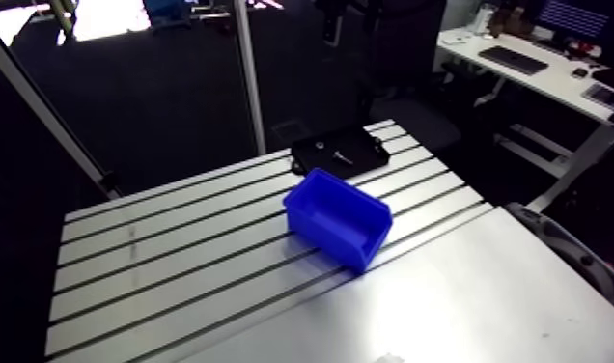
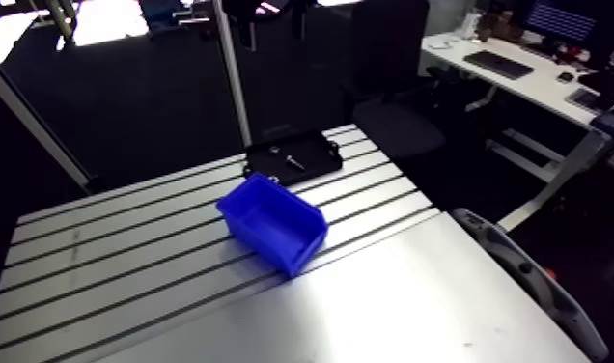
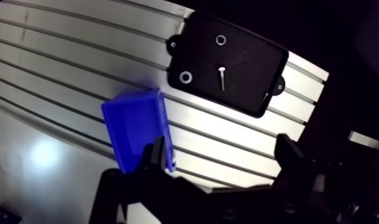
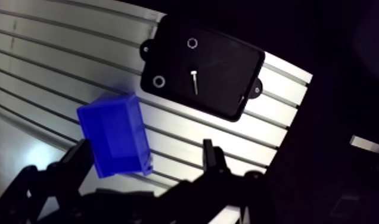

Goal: Pick up the M10 bolt from the tray and put it into the blue bin.

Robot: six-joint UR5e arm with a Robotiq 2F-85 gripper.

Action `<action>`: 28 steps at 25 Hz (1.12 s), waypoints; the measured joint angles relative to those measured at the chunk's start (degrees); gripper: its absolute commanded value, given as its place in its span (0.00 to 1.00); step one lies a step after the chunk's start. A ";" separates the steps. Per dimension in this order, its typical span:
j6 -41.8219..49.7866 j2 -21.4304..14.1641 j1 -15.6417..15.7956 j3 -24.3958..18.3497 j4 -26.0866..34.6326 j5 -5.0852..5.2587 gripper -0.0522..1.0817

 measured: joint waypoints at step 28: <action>-1.60 10.91 3.54 2.02 -10.17 -8.31 0.07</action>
